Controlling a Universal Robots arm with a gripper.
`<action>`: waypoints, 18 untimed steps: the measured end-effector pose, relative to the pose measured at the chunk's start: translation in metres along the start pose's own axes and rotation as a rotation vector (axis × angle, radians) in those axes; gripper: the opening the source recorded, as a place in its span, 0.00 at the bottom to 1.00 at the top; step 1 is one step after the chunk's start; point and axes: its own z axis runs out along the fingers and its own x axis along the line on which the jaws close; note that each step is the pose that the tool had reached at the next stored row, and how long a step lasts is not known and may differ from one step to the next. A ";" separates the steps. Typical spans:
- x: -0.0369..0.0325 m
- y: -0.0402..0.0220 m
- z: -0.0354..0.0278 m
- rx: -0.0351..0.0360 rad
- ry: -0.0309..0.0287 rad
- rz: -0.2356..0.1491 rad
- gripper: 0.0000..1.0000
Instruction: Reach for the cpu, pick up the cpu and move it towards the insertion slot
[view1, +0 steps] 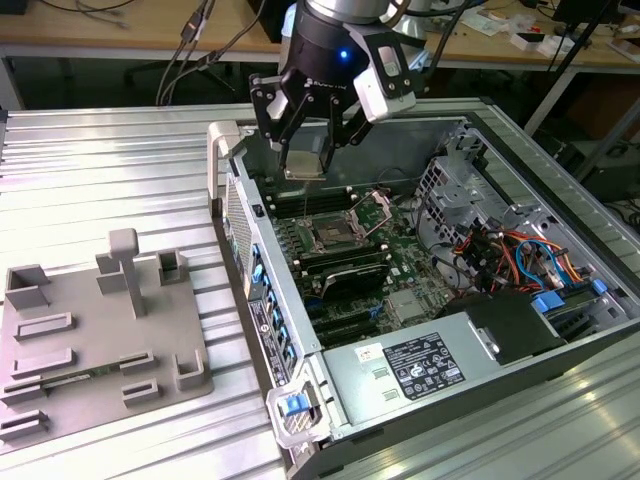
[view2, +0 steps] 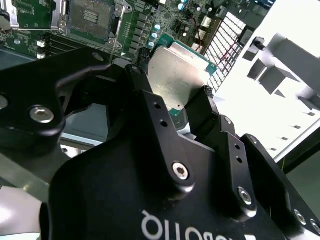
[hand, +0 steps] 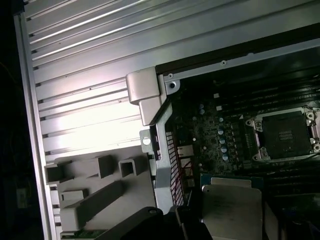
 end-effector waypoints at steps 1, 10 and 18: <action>-0.0013 0.0019 0.0006 0.0002 0.0000 0.003 0.55; -0.0087 0.0151 0.0054 0.0009 -0.0002 0.021 0.55; -0.0128 0.0224 0.0081 0.0035 -0.0004 -0.003 0.55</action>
